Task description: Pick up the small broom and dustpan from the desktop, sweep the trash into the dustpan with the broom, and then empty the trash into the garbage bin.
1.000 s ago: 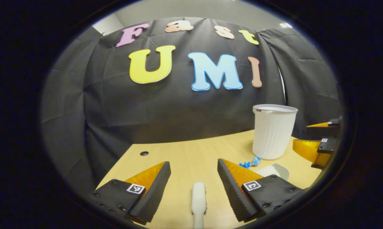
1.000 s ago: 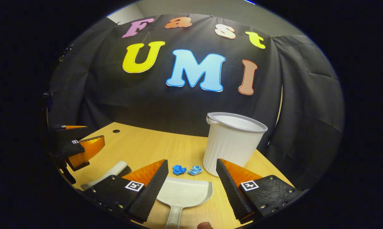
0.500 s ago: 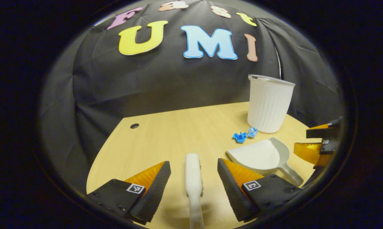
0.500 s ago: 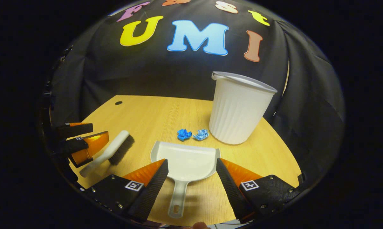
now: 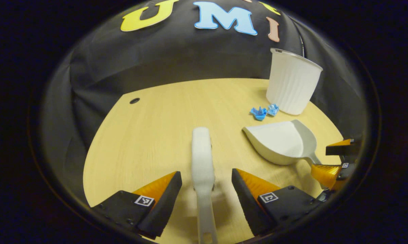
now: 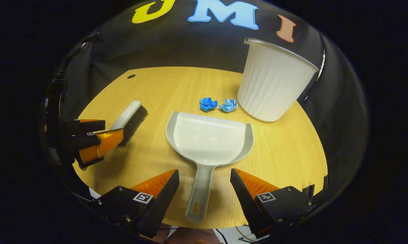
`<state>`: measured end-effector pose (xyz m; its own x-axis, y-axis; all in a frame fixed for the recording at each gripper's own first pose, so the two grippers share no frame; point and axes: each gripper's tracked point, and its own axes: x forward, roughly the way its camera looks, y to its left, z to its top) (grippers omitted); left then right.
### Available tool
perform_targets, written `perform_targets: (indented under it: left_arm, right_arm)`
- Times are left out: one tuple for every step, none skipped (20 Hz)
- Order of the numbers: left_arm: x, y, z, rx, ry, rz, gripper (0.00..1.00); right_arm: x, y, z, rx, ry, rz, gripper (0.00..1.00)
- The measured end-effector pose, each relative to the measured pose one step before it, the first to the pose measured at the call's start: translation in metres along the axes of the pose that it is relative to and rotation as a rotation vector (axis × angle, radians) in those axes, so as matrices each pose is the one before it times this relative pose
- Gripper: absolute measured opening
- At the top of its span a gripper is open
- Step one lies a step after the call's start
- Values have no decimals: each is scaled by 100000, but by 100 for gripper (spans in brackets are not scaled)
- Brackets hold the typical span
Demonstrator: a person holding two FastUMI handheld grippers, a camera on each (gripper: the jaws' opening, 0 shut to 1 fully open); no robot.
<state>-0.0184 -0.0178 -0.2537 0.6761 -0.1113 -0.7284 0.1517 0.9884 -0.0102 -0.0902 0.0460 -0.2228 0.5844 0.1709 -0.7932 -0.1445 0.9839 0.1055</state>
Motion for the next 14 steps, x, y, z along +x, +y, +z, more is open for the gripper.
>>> perform_targets:
  left_arm:
    - [394,-79,-245,-341,2233,-265,100]
    - [488,-18,-276,-111,1850,5,100]
    - [293,51,-68,162,1460,46,100]
    - [313,130,11,458,1203,269,97]
    - [358,127,81,821,928,461,95]
    - [175,227,76,931,683,748,92]
    - [270,164,133,688,762,439,89]
    - [334,-10,12,521,752,-24,89]
    - [366,-63,66,451,733,68,88]
    - [380,-66,-65,311,919,-141,79]
    - [293,-37,75,294,966,-122,76]
    - [307,32,0,282,716,278,74]
    - [344,-125,175,449,507,425,71]
    - [166,199,1,716,227,755,60]
  right_arm:
    - [254,-104,-300,32,3040,-470,96]
    - [447,-4,-250,913,2098,638,95]
    - [361,-42,45,1655,2107,420,95]
    - [465,-35,-155,2016,1627,839,95]
    - [356,-23,-97,2029,2273,717,95]
    - [624,104,-107,1811,1995,1590,96]
    - [461,13,84,1547,1371,548,94]
    - [588,-25,111,863,851,838,90]
    - [315,-37,90,216,687,623,85]
    - [179,-169,97,295,-39,-136,86]
    - [164,31,236,421,149,608,76]
    - [46,130,174,113,57,726,72]
    - [36,-325,16,-743,123,-512,72]
    - [272,-57,67,108,8,-11,71]
